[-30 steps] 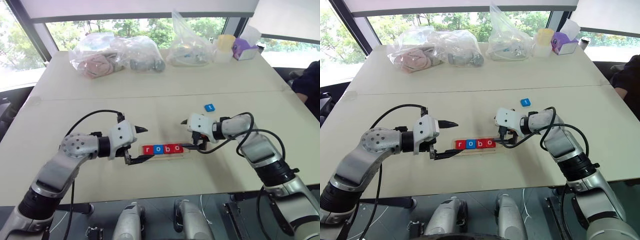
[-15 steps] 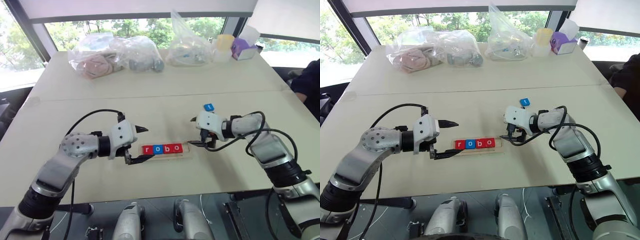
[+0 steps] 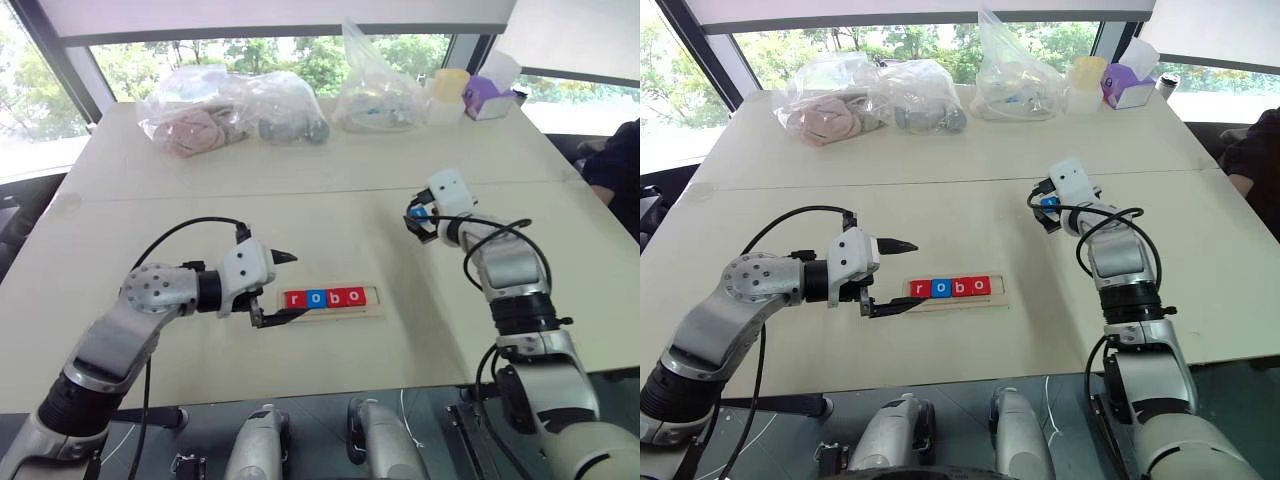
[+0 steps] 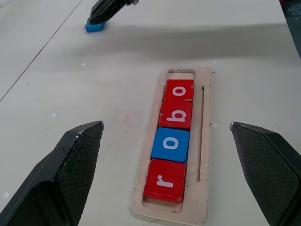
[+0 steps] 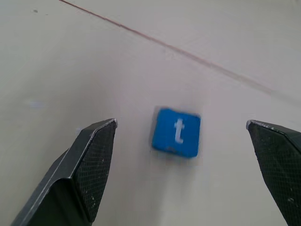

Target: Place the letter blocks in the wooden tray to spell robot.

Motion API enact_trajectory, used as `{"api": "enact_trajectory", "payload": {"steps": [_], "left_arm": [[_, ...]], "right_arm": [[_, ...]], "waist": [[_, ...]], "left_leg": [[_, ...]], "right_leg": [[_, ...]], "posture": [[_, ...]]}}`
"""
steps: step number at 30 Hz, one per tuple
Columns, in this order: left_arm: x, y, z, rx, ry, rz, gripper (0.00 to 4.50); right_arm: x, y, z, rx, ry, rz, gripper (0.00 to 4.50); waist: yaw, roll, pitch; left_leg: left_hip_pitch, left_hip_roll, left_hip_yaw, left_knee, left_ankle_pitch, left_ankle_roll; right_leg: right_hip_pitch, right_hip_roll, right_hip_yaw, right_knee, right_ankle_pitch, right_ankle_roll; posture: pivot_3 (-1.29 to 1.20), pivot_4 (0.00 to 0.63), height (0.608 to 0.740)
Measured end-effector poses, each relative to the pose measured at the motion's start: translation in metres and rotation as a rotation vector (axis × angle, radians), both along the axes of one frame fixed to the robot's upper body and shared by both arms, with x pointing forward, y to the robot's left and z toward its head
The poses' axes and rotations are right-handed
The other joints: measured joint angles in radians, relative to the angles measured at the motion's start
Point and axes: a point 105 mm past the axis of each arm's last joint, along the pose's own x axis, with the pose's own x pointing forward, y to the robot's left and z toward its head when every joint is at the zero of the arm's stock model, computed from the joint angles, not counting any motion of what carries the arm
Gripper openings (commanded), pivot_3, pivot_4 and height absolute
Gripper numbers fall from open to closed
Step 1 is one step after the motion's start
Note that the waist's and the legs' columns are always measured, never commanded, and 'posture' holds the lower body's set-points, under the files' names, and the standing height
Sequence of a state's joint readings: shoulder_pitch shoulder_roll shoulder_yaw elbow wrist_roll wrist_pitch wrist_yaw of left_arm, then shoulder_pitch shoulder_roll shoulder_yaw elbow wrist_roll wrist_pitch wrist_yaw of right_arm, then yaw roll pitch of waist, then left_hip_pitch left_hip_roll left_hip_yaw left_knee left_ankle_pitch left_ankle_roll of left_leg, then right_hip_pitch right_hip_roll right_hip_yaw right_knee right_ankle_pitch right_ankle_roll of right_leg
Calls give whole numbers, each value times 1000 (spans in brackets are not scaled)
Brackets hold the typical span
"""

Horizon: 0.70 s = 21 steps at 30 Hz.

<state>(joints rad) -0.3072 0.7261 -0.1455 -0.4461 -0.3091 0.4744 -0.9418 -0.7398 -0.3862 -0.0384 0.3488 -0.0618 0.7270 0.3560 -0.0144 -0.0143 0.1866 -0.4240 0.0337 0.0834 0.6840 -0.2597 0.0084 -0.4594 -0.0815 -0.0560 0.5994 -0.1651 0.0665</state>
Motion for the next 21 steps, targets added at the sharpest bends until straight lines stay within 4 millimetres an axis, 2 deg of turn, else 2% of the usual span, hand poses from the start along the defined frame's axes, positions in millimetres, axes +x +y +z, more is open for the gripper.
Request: {"api": "enact_trajectory", "payload": {"steps": [4,13,16,21], "left_arm": [[0,0,0,0,-1,-1,4500],[0,0,0,1,0,-1,4500],[0,0,0,1,0,-1,4500],[0,0,0,0,0,0,4500]], "right_arm": [[7,1,-4,88,31,-55,4464],[21,3,-11,152,65,-97,4464],[24,4,-11,154,62,-92,3730],[27,7,-12,157,57,-77,1213]], "waist": [[-2,0,0],[-5,0,0],[-5,1,0],[-1,1,0]], "left_leg": [[0,0,0,0,0,0],[0,0,0,0,0,0],[0,0,-1,0,0,0],[0,0,-1,0,0,0]], "right_leg": [[0,0,0,0,0,1],[0,0,0,0,0,1],[0,0,0,0,0,1],[1,0,0,0,0,1]], "posture": [[0,150,740],[0,150,740],[0,150,740],[0,150,740]]}}
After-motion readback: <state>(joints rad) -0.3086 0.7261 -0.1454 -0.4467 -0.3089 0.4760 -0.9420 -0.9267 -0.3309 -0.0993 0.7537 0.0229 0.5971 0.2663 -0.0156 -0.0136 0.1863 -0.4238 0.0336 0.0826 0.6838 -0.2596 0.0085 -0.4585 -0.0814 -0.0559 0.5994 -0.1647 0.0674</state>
